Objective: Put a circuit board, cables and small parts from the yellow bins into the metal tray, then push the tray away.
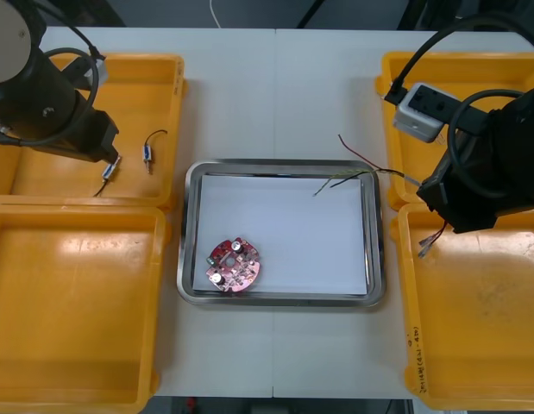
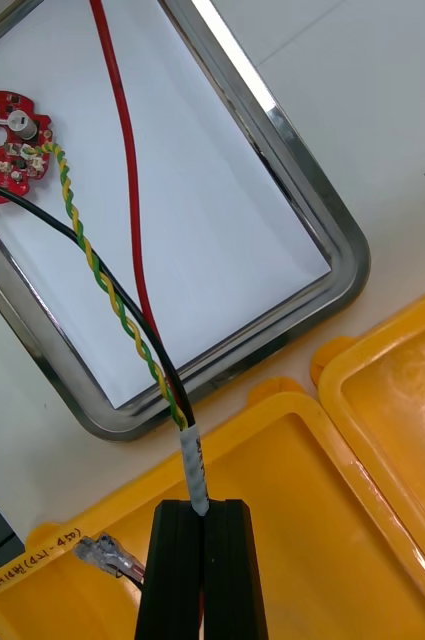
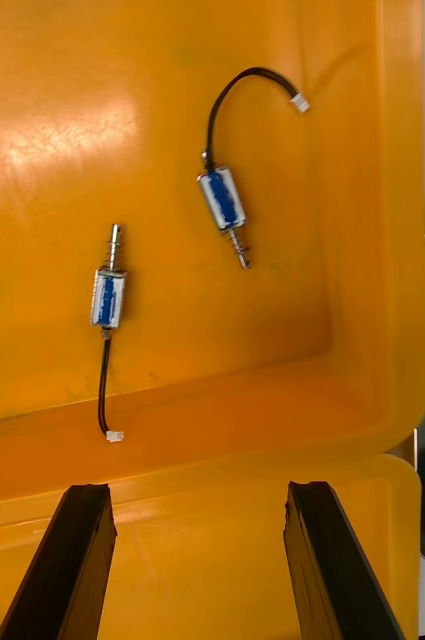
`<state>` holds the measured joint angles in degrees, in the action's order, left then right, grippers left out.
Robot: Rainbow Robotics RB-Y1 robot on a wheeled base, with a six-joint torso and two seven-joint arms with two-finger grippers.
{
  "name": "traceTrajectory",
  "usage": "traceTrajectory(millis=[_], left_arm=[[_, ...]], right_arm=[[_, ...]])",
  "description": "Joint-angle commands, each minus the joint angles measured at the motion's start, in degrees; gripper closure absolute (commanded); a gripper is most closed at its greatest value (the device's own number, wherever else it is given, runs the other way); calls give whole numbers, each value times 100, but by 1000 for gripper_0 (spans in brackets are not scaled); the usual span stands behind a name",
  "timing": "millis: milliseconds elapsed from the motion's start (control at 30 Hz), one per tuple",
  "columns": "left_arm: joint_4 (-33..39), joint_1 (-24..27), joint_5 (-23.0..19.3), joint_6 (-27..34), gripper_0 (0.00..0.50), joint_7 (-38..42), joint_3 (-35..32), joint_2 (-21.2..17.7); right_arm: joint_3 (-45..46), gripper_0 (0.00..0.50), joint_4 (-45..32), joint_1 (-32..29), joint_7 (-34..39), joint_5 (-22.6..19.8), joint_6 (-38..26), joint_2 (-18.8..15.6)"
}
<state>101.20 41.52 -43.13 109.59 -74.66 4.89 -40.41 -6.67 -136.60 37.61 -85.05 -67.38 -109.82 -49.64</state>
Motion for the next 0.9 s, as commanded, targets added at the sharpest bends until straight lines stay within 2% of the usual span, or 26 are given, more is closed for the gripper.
traceTrajectory(millis=[33, 200, 367, 667, 900], left_arm=[[-250, 268, 200, -60, 0, -488, -120, -160], [-601, 365, 349, -359, 0, -796, -120, -63], [-900, 471, 437, -579, 0, -840, -120, 112], [-1691, 813, 604, -939, 0, -980, 29, 376], [-2201, 901, 683, -1317, 0, -1068, 293, 446]], right_arm=[[-537, 500, -147, 344, -609, 348, -18, 244], [-977, 500, -139, 379, -1347, 1078, -18, 455], [-1355, 500, 2, 388, -1752, 1499, -18, 631], [-2163, 500, 433, 379, -1831, 2238, -18, 1079], [-2594, 500, 1136, 379, -1901, 2510, -18, 1334]])
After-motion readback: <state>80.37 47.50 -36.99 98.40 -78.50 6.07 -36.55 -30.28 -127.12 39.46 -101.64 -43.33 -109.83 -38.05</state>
